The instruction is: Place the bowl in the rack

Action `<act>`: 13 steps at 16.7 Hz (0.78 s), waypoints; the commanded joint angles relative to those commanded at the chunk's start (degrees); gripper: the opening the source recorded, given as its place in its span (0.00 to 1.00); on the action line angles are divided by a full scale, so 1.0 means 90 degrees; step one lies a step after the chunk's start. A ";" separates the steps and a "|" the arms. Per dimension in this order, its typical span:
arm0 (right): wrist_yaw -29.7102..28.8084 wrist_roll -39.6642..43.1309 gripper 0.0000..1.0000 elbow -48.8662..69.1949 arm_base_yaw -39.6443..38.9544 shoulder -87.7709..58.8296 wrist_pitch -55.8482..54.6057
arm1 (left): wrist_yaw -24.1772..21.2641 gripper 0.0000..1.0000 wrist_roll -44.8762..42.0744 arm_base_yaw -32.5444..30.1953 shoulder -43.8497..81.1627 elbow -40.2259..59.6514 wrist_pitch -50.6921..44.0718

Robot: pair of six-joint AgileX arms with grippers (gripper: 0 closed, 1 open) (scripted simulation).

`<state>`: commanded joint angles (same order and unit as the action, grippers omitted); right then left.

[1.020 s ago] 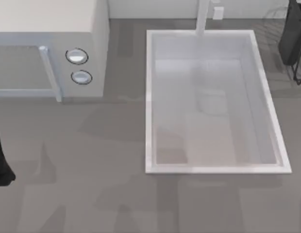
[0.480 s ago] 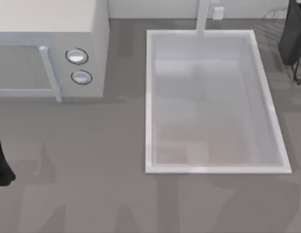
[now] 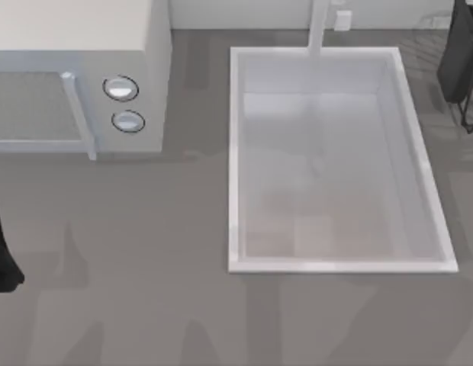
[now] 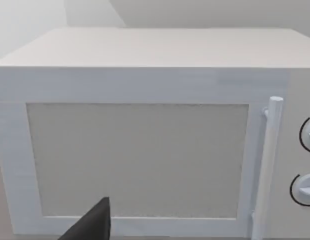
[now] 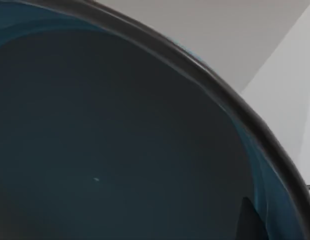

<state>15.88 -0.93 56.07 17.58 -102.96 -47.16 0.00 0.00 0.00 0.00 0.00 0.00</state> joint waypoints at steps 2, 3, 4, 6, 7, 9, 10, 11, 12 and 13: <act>0.0000 0.0000 0.23 0.0000 0.0000 0.0000 0.0000 | 0.0000 1.00 0.0000 0.0000 0.0000 0.0000 0.0000; 0.0000 0.0000 0.30 0.0000 0.0000 0.0000 0.0000 | 0.0000 1.00 0.0000 0.0000 0.0000 0.0000 0.0000; 0.0000 0.0000 0.38 0.0000 0.0000 0.0000 0.0000 | 0.0000 1.00 0.0000 0.0000 0.0000 0.0000 0.0000; 0.0000 0.0000 0.53 0.0000 0.0000 0.0000 0.0000 | 0.0000 1.00 0.0000 0.0000 0.0000 0.0000 0.0000; 0.0000 0.0000 0.60 0.0000 0.0000 0.0000 0.0000 | 0.0000 1.00 0.0000 0.0000 0.0000 0.0000 0.0000; 0.0000 0.0000 0.75 0.0000 0.0000 0.0000 0.0000 | 0.0000 1.00 0.0000 0.0000 0.0000 0.0000 0.0000; 0.0000 0.0000 0.83 0.0000 0.0000 0.0000 0.0000 | 0.0000 1.00 0.0000 0.0000 0.0000 0.0000 0.0000; 0.0000 0.0000 0.90 0.0000 0.0000 0.0000 0.0000 | 0.0000 1.00 0.0000 0.0000 0.0000 0.0000 0.0000; 0.0000 0.0000 0.98 0.0000 0.0000 0.0000 0.0000 | 0.0000 1.00 0.0000 0.0000 0.0000 0.0000 0.0000; 0.0000 0.0000 1.00 0.0000 0.0000 0.0000 0.0000 | 0.0000 1.00 0.0000 0.0000 0.0000 0.0000 0.0000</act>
<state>15.88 -0.93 56.07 17.58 -102.96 -47.16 0.00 0.00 0.00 0.00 0.00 0.00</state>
